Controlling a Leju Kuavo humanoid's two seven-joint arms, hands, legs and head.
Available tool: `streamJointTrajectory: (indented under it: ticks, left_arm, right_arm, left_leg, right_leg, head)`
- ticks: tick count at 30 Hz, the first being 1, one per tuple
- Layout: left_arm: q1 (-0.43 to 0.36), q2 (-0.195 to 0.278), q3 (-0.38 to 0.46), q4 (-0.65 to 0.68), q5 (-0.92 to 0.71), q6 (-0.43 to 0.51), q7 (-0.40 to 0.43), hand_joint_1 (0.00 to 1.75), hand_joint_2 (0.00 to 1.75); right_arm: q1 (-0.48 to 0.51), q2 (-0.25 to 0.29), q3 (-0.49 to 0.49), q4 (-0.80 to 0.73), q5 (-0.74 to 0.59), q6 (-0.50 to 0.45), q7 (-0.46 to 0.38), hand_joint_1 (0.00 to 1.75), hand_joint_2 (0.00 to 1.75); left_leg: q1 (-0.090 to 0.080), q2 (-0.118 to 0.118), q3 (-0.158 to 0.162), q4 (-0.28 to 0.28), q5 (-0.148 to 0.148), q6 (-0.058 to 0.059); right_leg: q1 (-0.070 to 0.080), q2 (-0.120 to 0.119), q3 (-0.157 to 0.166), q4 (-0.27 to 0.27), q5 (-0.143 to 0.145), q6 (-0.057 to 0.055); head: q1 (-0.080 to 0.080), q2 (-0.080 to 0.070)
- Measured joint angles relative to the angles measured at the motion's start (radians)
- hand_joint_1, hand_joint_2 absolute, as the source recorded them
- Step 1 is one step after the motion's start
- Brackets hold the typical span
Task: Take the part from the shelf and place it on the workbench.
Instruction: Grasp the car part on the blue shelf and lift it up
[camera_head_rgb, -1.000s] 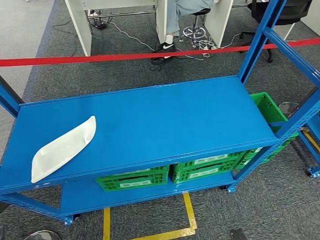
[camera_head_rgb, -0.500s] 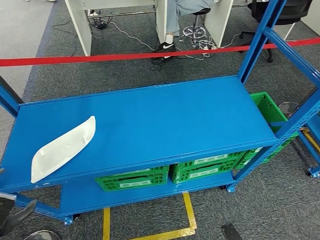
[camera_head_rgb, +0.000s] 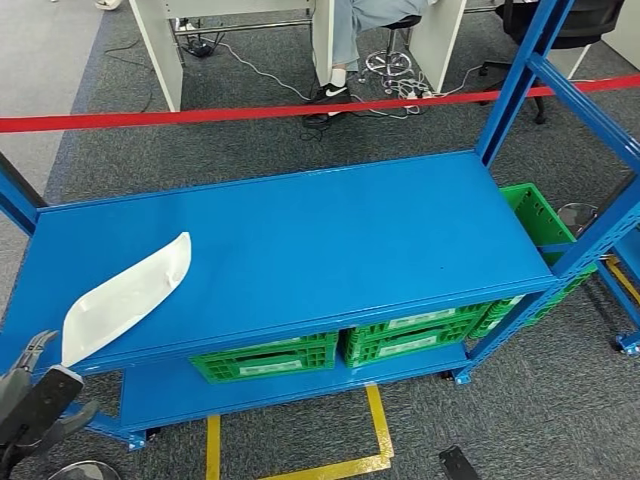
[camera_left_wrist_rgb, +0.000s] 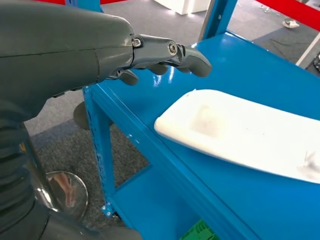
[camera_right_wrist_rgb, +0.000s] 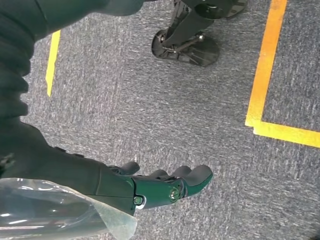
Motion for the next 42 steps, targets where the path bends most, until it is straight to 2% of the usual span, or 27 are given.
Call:
streamJointTrajectory:
  ticks: [5,16,22,30,42]
  left_arm:
    - [-0.017,0.007,-0.01,0.013,-0.002,-0.014,0.012,0.0,1.75]
    - [-0.176,0.001,-0.057,0.095,-0.102,-0.05,0.065,0.0,1.75]
    - [-0.242,0.001,-0.071,0.164,-0.152,-0.055,0.054,0.0,1.75]
    - [-0.335,-0.002,-0.12,0.269,-0.176,-0.125,0.058,0.0,1.75]
    - [-0.401,-0.01,-0.181,0.358,-0.168,-0.174,0.081,0.0,1.75]
  right_arm:
    - [-0.007,0.003,-0.001,0.009,0.004,0.002,-0.001,0.0,1.75]
    - [-0.033,0.01,-0.001,0.014,0.026,0.027,0.014,0.0,1.75]
    - [-0.049,0.01,0.0,0.065,0.033,0.029,-0.029,0.0,1.75]
    - [-0.087,0.01,0.003,0.127,0.038,0.032,-0.04,0.0,1.75]
    - [-0.123,0.01,0.015,0.165,0.039,0.042,-0.018,0.0,1.75]
  left_leg:
    - [0.0,0.0,0.0,0.0,0.0,0.0]
    - [0.0,0.0,0.0,0.0,0.0,0.0]
    - [0.0,0.0,0.0,0.0,0.0,0.0]
    - [0.0,0.0,0.0,0.0,0.001,0.0]
    - [0.0,0.0,0.0,0.0,0.001,0.0]
  right_leg:
    - [0.0,-0.001,0.0,0.0,0.0,0.0]
    - [0.0,0.0,0.001,0.0,0.0,0.0]
    - [0.0,0.0,0.0,0.0,0.0,0.0]
    - [0.0,0.0,0.0,0.0,0.0,0.0]
    - [0.0,0.001,0.01,0.0,0.001,0.001]
  head:
    - [0.0,0.0]
    - [0.0,0.0]
    - [0.0,0.0]
    - [0.0,0.0]
    - [0.0,0.0]
